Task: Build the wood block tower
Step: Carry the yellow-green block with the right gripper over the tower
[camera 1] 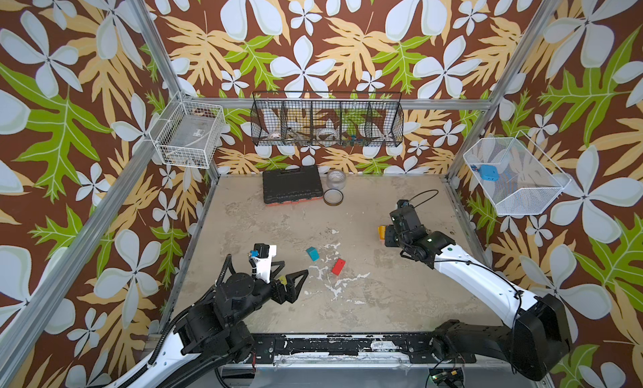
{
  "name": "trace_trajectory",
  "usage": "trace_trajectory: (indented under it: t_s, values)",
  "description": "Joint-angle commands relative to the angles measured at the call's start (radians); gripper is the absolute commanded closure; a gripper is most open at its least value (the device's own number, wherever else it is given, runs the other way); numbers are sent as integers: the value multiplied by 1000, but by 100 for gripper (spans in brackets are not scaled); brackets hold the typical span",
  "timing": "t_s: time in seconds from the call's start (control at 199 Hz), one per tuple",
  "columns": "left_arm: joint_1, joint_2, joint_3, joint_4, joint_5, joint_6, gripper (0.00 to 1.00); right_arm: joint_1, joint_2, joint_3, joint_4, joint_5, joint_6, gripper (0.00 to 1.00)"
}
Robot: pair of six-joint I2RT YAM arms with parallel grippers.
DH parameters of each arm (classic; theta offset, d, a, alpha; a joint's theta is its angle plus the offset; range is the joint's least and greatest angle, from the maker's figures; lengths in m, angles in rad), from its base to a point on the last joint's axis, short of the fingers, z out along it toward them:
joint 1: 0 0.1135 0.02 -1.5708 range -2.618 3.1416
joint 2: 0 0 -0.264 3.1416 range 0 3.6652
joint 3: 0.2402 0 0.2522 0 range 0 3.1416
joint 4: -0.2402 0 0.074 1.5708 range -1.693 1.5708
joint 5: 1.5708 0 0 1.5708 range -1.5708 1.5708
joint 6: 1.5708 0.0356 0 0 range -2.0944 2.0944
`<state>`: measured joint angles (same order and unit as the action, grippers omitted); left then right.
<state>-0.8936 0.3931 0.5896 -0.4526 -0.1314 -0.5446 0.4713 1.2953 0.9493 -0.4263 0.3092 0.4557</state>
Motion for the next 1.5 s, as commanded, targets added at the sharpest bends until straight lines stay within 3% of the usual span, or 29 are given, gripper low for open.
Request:
trace_trajectory:
  t_s: [0.0, 0.246, 0.426, 0.547, 0.943, 1.209, 1.5]
  values:
    - [-4, 39, 4, 17, 17, 11, 0, -36, 21, 17, 15, 51, -34, 100]
    - [-3, 16, 0, 19, 18, 10, 0, -160, 6, -41, 78, -10, -65, 100]
    - [-4, 12, -1, 17, 13, 9, 0, -248, 39, -65, 148, -156, -137, 100]
    - [-4, 24, -2, 19, 9, 7, 0, -261, 102, -45, 134, -100, -131, 100]
    - [-1, 177, -11, 31, 0, 8, 0, -274, 249, -3, 238, -216, -103, 100]
    - [97, 213, -17, 53, 40, 14, 0, -270, 324, 47, 247, -225, -96, 100]
    - [116, 234, -20, 60, 59, 18, 0, -253, 358, 85, 224, -220, -87, 100]
